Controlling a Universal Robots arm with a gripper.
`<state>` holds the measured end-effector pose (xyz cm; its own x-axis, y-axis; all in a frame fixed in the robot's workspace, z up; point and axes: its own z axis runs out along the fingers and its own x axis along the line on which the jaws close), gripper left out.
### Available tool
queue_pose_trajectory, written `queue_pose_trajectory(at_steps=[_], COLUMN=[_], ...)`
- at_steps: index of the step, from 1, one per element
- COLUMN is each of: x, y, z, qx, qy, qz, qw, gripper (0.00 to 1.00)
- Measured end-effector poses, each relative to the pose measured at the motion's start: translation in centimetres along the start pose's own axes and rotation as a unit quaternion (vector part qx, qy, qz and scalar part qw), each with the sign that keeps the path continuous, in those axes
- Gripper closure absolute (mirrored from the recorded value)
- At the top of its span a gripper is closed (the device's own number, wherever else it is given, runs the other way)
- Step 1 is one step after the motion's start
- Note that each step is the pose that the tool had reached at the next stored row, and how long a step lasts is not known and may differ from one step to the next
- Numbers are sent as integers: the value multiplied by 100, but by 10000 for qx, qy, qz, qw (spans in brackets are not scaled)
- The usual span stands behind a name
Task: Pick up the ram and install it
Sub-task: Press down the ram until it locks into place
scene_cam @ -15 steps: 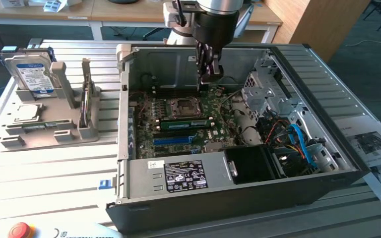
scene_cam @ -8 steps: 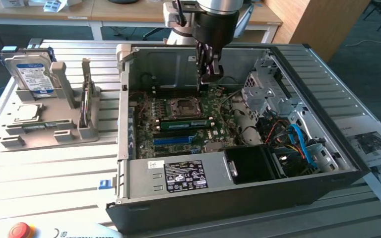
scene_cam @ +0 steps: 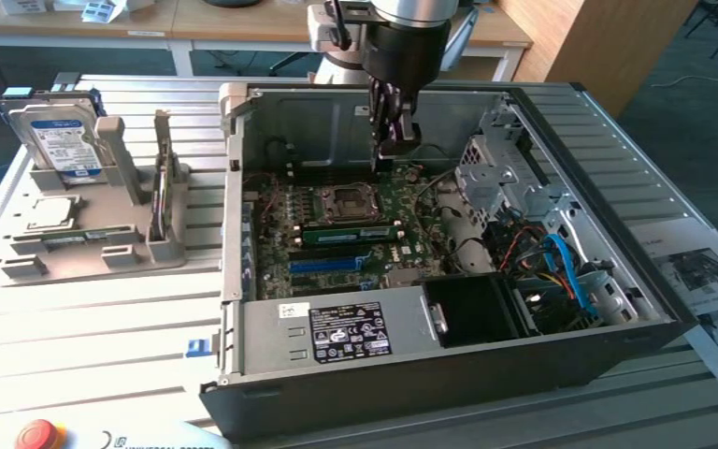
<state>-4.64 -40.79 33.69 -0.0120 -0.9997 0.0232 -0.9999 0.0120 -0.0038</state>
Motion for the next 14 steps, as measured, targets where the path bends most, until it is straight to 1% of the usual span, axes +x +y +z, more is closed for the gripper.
queue_pose_trajectory(at_steps=[3,6,10,14], x=[0,-1,-2,-4], y=[-13,-69,-179,-310], z=[1,2,3,3], qx=[0,0,-13,-40], qy=[0,0,0,0], qz=[0,0,0,0], qw=[10000,10000,10000,10000], gripper=[90,90,90,90])
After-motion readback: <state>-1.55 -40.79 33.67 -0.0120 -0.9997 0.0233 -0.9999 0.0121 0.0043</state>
